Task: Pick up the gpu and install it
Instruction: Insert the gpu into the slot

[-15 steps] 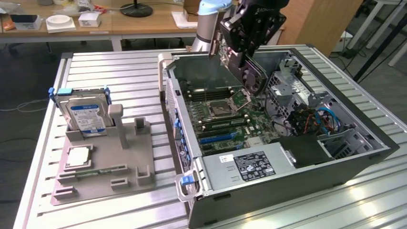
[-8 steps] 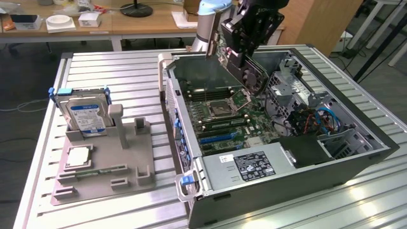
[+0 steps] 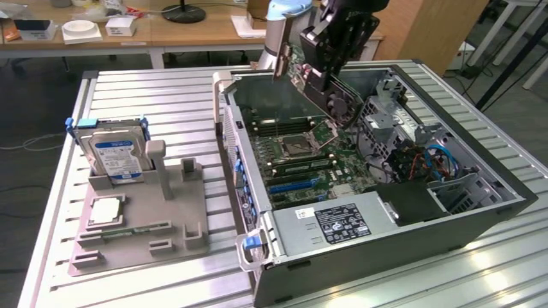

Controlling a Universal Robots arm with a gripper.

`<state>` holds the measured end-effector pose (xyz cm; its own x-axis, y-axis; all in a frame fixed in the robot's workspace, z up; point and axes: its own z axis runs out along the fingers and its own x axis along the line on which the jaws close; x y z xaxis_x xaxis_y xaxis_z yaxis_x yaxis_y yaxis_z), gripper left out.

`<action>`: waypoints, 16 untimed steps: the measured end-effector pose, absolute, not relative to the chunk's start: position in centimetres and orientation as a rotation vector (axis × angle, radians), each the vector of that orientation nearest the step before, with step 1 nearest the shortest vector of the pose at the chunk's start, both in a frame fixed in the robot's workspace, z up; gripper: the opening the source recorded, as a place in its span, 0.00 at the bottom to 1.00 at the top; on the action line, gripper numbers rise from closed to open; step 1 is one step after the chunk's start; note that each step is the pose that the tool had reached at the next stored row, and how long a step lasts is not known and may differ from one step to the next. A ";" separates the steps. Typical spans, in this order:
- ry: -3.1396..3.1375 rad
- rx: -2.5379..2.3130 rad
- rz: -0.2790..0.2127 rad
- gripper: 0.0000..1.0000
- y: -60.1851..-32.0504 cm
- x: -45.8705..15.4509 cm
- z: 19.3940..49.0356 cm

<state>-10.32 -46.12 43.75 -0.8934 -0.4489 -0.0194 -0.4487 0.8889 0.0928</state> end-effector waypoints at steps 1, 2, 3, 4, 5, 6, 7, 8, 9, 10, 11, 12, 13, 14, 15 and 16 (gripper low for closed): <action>-3.046 0.740 -0.149 0.26 -46.1 -10.3 43.7; -3.042 0.756 -0.149 0.26 -46.1 -10.3 43.7; -3.038 0.771 -0.149 0.26 -46.1 -10.3 43.7; -3.033 0.787 -0.149 0.26 -46.1 -10.3 43.7; -3.029 0.802 -0.149 0.26 -46.1 -10.3 43.7; -3.024 0.818 -0.149 0.26 -46.1 -10.3 43.7; -3.019 0.834 -0.148 0.26 -46.1 -10.3 43.7; -3.014 0.850 -0.148 0.26 -46.1 -10.3 43.7; -3.009 0.865 -0.148 0.26 -46.1 -10.3 43.7; -3.004 0.881 -0.148 0.26 -46.1 -10.3 43.7; -2.999 0.897 -0.148 0.26 -46.1 -10.3 43.7; -2.993 0.913 -0.148 0.26 -46.1 -10.3 43.7; -2.988 0.929 -0.148 0.26 -46.1 -10.3 43.7; -2.983 0.945 -0.148 0.26 -46.1 -10.3 43.7; -2.977 0.960 -0.148 0.26 -46.1 -10.3 43.7; -2.972 0.975 -0.148 0.26 -46.1 -10.3 43.7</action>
<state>-10.32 -46.12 43.74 -0.8060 -0.5916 -0.0194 -0.5906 0.8016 0.0927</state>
